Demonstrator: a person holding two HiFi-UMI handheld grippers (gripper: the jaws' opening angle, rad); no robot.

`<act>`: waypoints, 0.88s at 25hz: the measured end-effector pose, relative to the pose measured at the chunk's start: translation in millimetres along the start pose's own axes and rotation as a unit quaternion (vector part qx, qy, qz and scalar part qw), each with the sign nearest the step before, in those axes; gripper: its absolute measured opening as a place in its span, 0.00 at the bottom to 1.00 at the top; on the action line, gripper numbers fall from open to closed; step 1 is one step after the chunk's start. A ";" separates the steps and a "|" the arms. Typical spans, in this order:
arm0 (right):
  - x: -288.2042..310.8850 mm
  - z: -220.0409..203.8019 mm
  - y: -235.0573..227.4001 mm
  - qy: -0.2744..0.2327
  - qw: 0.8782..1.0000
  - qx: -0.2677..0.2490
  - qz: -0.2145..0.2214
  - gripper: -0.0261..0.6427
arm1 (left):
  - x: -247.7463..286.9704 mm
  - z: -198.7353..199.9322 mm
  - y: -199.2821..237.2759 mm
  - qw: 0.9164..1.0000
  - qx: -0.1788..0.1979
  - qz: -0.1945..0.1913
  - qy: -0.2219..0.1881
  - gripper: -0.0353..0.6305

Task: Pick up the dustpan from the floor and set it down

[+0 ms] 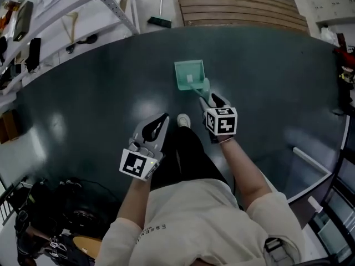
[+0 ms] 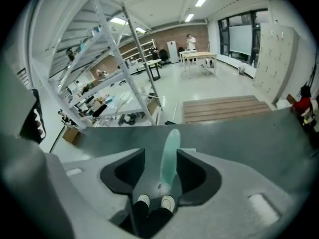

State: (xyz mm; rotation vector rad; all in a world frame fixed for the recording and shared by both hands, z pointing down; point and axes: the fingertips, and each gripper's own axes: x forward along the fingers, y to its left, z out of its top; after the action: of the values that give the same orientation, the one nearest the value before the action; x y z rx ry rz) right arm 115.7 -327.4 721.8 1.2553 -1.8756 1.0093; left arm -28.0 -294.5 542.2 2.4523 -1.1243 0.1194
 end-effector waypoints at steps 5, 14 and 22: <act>55.5 -10.3 -27.0 0.037 0.999 0.014 -0.030 0.31 | 24.2 -18.9 30.1 1.000 -0.030 -0.007 -0.003 0.08; 84.1 -13.2 -15.8 0.064 0.998 -0.018 0.010 0.13 | 26.7 -47.4 32.0 0.999 -0.053 0.001 0.013 0.08; -20.3 38.8 -1.2 0.028 0.999 -0.031 0.028 0.11 | -5.8 12.6 12.4 0.999 -0.023 0.007 -0.029 0.08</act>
State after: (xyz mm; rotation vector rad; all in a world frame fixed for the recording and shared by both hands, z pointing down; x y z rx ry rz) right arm 119.5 -352.5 686.1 1.1330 -1.8947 0.9970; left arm -42.3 -303.0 533.7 2.4223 -1.1553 0.0252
